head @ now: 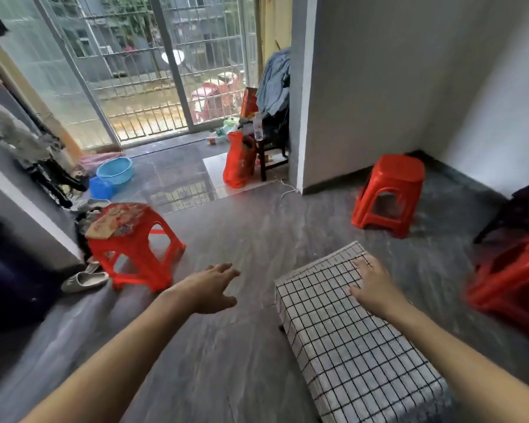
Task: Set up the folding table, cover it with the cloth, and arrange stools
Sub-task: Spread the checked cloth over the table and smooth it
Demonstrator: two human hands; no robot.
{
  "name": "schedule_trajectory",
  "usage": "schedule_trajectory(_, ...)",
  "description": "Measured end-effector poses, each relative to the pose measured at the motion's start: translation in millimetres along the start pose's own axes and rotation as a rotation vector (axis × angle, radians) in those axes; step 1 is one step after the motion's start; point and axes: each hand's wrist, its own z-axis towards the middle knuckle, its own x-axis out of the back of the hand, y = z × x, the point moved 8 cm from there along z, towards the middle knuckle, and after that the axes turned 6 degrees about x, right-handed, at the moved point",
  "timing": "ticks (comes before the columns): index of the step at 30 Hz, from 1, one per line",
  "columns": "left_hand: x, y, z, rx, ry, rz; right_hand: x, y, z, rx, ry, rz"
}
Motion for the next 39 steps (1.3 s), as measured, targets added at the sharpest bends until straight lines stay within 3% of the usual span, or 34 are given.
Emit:
schedule_trajectory(3, 5.4, 25.6, 49.4, -0.108, -0.055, 0.033, -0.1, 7.9, -1.5, -0.060, 0.046, 0.045)
schedule_trajectory(11, 8.6, 95.4, 157.3, -0.475, -0.173, 0.139, -8.6, 61.6, -34.5, -0.438, 0.193, 0.107)
schedule_trajectory(16, 11.5, 87.4, 217.8, -0.561, -0.227, 0.272, -35.8, 65.4, -66.1, -0.676, 0.282, 0.172)
schedule_trajectory(21, -2.5, 73.1, 263.8, -0.617, -0.275, 0.393, -89.9, 40.9, -85.6, -0.842, 0.225, 0.217)
schedule_trajectory(30, -88.4, 136.7, 266.9, -0.785, -0.439, 0.191, -159.6, 29.4, -137.7, -1.101, 0.198, 0.297)
schedule_trajectory(33, -120.7, 151.2, 292.3, -0.845, -0.427, 0.251, -201.3, 31.3, -171.4, -1.180, 0.191, 0.321)
schedule_trajectory(39, -209.2, 145.9, 361.4, -0.769, -0.389, 0.383, -289.5, 50.5, -217.6, -1.333, 0.103, 0.360)
